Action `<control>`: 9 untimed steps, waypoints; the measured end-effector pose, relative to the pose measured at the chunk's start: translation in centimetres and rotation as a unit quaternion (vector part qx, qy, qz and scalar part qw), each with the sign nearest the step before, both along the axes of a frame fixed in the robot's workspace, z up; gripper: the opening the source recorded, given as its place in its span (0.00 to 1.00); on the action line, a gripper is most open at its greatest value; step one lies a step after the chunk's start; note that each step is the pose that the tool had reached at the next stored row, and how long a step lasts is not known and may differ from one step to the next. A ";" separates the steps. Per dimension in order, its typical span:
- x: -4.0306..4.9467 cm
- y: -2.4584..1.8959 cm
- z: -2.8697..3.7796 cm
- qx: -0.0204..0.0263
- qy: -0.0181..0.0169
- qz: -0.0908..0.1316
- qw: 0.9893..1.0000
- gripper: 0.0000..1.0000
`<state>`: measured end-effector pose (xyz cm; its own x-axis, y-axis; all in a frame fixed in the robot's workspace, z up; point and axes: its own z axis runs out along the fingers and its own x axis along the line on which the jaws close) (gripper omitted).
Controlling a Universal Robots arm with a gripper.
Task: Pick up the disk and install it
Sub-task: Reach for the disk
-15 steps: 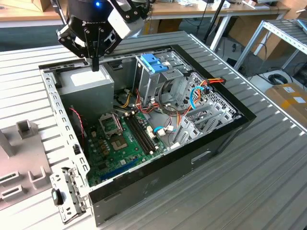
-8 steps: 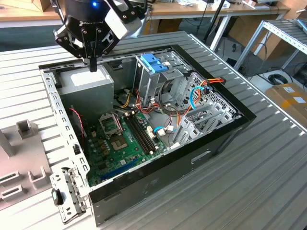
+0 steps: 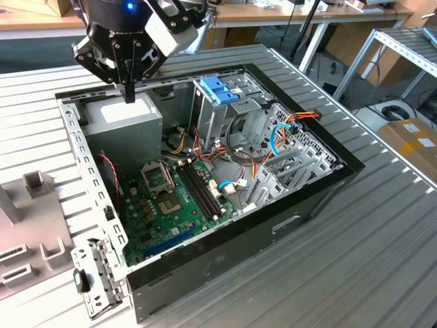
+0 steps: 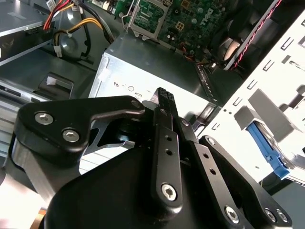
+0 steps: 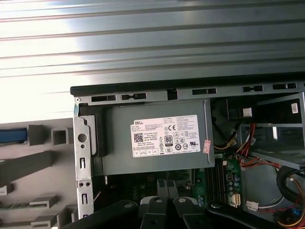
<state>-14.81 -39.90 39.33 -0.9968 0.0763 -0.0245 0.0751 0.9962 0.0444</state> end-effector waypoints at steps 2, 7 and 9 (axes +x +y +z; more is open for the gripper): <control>-0.17 0.00 0.01 0.000 0.000 0.000 1.000 0.10; -0.73 0.00 0.00 0.000 0.000 0.000 1.000 0.10; -0.91 0.00 0.00 0.000 0.000 0.000 1.000 0.10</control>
<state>-15.72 -39.89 39.33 -0.9968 0.0762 -0.0245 0.0751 0.9962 0.0444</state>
